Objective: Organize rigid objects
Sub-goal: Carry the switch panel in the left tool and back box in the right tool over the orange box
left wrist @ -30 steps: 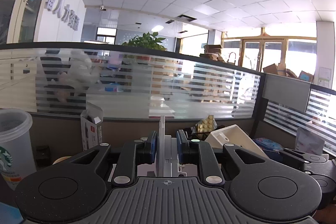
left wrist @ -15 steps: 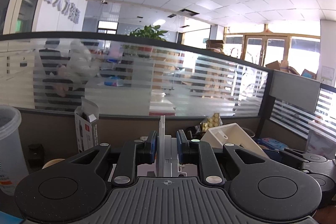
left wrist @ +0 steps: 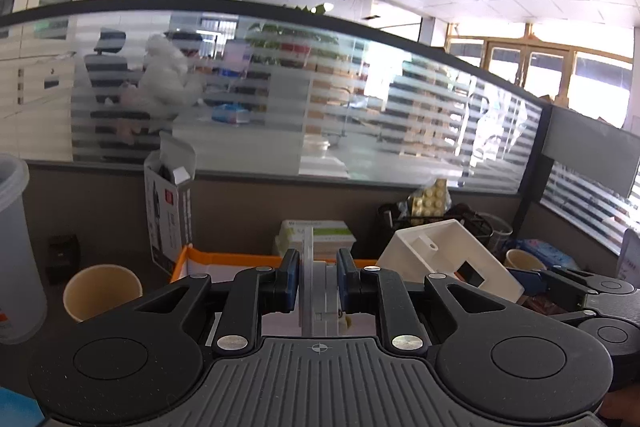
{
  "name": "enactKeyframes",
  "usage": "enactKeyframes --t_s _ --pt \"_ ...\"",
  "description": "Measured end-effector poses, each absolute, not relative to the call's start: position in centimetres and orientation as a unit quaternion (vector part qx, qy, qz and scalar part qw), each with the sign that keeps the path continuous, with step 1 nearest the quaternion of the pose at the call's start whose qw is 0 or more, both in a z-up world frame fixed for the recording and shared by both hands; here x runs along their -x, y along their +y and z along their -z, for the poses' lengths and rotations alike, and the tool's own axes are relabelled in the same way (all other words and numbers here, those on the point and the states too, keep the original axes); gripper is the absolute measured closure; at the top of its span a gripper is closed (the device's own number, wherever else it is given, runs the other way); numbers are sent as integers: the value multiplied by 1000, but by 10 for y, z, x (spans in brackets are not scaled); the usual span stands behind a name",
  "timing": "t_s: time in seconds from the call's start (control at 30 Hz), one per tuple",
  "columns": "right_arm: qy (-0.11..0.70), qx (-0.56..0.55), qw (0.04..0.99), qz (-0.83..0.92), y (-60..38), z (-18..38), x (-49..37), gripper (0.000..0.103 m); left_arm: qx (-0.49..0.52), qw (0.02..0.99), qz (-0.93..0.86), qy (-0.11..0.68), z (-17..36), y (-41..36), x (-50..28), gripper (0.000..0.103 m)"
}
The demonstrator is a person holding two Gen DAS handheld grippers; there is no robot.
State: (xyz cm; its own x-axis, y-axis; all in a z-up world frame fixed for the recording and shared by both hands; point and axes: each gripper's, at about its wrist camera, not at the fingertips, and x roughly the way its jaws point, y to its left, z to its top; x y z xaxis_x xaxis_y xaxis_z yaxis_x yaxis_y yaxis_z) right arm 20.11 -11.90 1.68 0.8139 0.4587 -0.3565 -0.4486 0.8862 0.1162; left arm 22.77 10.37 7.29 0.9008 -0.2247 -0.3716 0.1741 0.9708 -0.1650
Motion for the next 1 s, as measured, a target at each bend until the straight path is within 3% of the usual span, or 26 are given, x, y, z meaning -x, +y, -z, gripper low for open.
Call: enactKeyframes --t_s 0.53,1.0 --pt "287 31 931 -224 -100 22 -231 18 70 960 93 255 -34 104 -254 85" --pt "352 83 904 -226 -87 23 -256 18 49 955 81 281 -22 98 -259 85"
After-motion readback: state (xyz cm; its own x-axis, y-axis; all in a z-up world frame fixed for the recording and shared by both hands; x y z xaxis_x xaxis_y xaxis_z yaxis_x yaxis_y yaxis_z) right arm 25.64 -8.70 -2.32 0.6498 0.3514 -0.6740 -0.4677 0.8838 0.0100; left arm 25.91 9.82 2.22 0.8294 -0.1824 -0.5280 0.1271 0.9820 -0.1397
